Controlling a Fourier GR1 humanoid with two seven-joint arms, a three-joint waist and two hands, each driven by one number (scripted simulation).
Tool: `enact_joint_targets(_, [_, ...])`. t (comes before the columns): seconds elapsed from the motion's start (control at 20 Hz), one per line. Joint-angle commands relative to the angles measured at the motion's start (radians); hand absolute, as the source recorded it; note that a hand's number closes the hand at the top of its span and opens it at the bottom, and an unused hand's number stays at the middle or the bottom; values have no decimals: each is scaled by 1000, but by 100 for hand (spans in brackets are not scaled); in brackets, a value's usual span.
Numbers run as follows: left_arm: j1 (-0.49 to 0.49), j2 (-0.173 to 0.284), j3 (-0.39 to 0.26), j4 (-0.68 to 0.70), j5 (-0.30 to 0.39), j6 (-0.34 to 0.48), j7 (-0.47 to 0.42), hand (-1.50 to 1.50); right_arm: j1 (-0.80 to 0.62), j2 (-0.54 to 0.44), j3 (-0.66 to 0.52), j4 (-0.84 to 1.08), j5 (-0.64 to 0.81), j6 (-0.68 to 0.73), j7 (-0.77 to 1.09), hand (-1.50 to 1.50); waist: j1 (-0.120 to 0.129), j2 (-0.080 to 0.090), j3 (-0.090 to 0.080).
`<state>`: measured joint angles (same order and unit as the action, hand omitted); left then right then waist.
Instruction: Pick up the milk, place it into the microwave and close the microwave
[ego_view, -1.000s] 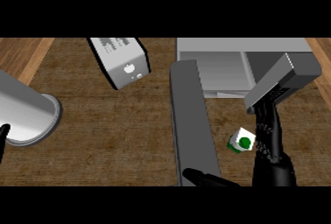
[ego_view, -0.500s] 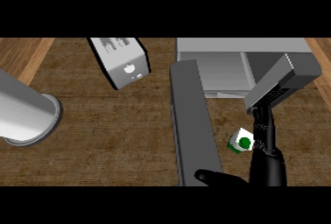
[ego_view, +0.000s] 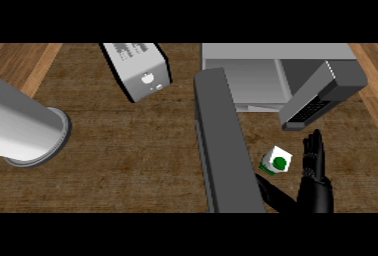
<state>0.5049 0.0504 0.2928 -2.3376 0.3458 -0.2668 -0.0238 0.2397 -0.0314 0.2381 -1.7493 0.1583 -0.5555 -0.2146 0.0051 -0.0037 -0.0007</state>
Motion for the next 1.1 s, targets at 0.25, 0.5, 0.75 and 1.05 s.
enact_joint_targets(0.25, [66, -35, 63, 47, 20, -116, -64, -150, -35, -12, -150, 273, -155, 96, -217, -150, 4, 2, 1])
enact_joint_targets(0.5, [-23, -25, 80, 2, 28, -69, 18, -150, -27, -12, -198, 404, -199, 160, -368, -150, -1, 3, 1])
enact_joint_targets(0.75, [21, -38, 123, -42, 87, -98, 44, -150, -74, -11, -261, 561, -245, 220, -488, -150, 2, 3, 1])
enact_joint_targets(1.05, [-2, -20, 158, -60, 112, -94, 80, -150, -244, -26, -330, 757, -238, 204, -518, -150, 4, 3, 1])
